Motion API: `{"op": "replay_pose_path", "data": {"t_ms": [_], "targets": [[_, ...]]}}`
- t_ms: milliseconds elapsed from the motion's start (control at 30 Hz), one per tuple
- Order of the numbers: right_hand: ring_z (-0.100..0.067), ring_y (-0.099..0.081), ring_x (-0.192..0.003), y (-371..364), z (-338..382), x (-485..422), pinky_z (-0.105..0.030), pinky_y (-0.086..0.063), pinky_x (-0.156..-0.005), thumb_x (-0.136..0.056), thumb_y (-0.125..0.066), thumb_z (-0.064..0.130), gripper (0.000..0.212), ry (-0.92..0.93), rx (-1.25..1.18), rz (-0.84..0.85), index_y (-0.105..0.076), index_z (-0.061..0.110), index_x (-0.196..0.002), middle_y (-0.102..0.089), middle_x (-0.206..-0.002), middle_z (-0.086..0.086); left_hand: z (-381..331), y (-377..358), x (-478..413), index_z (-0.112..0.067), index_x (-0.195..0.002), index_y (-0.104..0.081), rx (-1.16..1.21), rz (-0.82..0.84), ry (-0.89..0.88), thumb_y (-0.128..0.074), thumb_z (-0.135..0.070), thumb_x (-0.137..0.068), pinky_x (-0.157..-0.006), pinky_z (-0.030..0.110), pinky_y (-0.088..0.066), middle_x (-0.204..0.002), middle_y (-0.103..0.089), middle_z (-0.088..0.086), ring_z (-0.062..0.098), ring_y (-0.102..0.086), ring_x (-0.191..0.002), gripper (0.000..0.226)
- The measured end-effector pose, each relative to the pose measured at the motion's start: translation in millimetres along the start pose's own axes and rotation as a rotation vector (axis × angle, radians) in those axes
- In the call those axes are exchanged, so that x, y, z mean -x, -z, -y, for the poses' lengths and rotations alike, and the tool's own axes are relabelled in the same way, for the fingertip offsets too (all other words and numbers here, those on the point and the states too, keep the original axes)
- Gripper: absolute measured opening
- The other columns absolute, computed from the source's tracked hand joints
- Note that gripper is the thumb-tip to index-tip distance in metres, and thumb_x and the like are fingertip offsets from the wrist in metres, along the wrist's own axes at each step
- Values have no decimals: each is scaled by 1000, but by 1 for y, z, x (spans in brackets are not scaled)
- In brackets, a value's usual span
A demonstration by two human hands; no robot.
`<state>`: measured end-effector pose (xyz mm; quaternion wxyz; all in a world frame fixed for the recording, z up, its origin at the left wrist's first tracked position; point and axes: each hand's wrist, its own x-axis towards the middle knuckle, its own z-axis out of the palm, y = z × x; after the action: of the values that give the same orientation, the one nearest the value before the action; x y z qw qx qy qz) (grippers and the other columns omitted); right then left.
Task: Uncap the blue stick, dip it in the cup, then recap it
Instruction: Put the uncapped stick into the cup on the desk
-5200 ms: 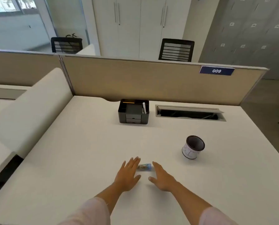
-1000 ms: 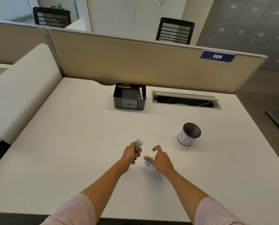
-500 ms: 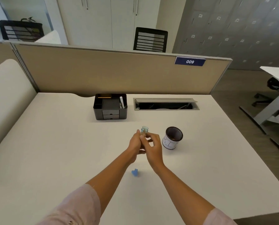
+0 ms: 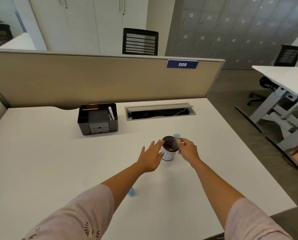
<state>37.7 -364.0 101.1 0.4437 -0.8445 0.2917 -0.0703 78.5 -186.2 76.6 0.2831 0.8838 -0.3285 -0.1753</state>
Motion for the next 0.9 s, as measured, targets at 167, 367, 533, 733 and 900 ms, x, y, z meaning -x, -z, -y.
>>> {"op": "replay_pose_path", "data": {"t_ms": [167,367,533,733,900], "targets": [[-33,-60,-101,6,-18,-12,-33,-46,-81,-97,-51,10,33,-66,147,34,-52,8,-129,-62,-119,-21,4,-18,-16,-21,-154,5,-425,103,-73,-24,-32,-104,-118,55,0,-164,6,-1,22,7,-150,59],[-28,-61,-82,11,-20,-14,-35,-50,-66,-89,-62,5,19,-27,157,1,-56,13,-106,-63,-103,-15,9,-29,-27,-22,-153,10,-568,175,-64,-25,-35,-103,-117,55,6,-163,12,-2,21,11,-149,63],[-26,-63,-87,15,-14,-14,-34,-51,-70,-85,-66,0,21,67,154,-35,-65,11,-104,-66,-102,-10,11,-28,-26,-23,-153,11,-604,185,-77,-31,-41,-101,-117,56,7,-163,13,-2,22,11,-149,69],[-24,-64,-91,17,-11,-14,-29,-49,-78,-85,-62,-6,29,141,230,37,-69,11,-108,-69,-105,-10,10,-28,-28,-24,-153,11,-616,203,-63,-33,-45,-100,-117,57,6,-163,14,-2,23,11,-149,72],[-19,-61,-89,16,-8,-13,-28,-49,-78,-87,-62,-3,29,182,282,63,-68,12,-111,-70,-107,-10,11,-28,-28,-24,-153,12,-632,201,-60,-33,-46,-100,-117,57,6,-163,14,-2,23,12,-149,72]]}}
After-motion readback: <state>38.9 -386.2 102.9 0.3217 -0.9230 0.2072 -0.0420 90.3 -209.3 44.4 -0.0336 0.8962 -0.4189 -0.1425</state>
